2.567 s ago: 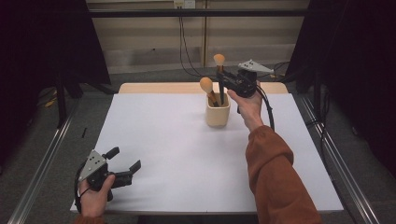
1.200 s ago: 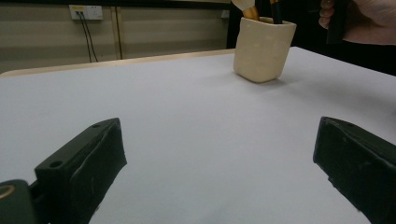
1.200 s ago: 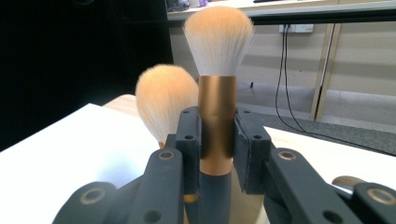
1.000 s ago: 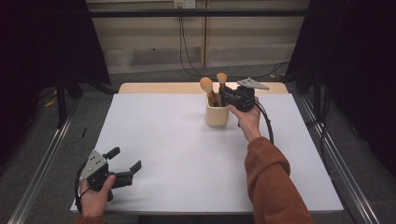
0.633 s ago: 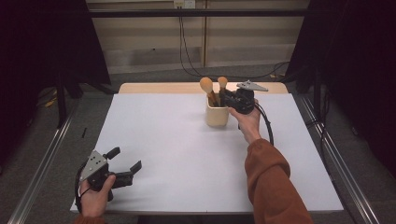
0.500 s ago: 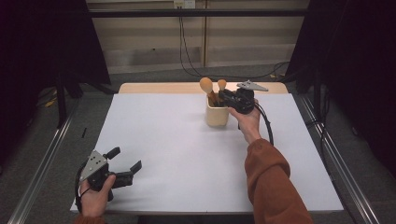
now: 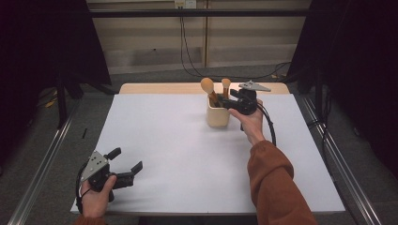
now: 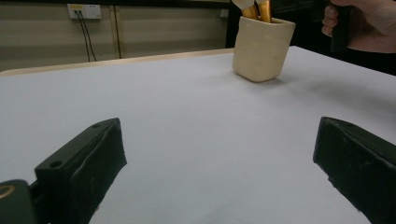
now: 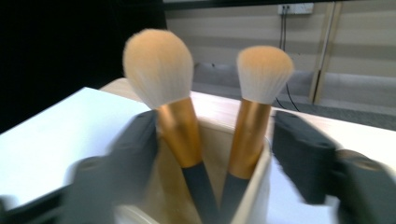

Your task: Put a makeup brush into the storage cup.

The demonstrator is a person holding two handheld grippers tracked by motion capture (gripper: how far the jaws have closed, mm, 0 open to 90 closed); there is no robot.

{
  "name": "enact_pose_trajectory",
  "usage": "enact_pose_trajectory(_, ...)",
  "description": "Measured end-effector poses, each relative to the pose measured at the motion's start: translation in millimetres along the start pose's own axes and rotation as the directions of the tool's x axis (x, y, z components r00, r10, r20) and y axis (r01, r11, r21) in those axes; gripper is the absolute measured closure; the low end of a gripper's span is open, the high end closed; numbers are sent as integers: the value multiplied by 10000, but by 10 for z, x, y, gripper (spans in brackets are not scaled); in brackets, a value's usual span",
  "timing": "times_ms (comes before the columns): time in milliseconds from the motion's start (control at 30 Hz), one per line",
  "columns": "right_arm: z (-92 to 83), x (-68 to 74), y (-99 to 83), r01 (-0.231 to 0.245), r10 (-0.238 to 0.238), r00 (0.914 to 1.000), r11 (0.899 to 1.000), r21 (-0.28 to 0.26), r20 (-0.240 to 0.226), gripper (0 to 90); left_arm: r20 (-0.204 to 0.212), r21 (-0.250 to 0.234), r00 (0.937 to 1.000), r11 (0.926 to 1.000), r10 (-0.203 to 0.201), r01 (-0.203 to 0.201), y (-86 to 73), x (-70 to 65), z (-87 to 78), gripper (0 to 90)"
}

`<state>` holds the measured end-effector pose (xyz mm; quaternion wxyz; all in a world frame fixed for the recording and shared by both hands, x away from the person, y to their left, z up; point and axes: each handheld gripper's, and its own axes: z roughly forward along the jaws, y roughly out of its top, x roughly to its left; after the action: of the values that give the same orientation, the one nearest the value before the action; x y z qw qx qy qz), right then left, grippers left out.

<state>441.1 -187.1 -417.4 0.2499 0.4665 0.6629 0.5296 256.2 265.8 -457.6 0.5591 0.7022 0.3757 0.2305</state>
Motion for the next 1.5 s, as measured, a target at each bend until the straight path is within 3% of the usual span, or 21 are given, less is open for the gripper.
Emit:
enact_pose_trajectory(100,-3,-19,-8,-132,132,9999,9999,91,22,159,-32,-59,10000,10000,-32,32,2,-2,-2,21)
enact_pose_trajectory(333,-67,-41,-38,-263,262,9996,9996,-112,-35,44,-89,12,9999,9999,-124,124,0,9,19,21)
enact_pose_trajectory(567,-151,-43,-56,-194,193,9997,9997,-133,-124,29,-13,32,10000,10000,-68,68,6,-6,45,21)
enact_pose_trajectory(967,-356,29,-136,307,-299,9990,9993,-226,333,1,-78,-99,10000,9999,-38,38,3,-2,-19,20)
enact_pose_trajectory(1067,-391,26,-161,128,-120,9995,9996,-257,297,1,-48,-81,10000,10000,23,-23,4,-5,-21,21)
enact_pose_trajectory(1500,-657,40,-284,214,-183,9988,9974,-681,462,0,-58,-123,10000,9999,-27,26,3,-22,-42,21)
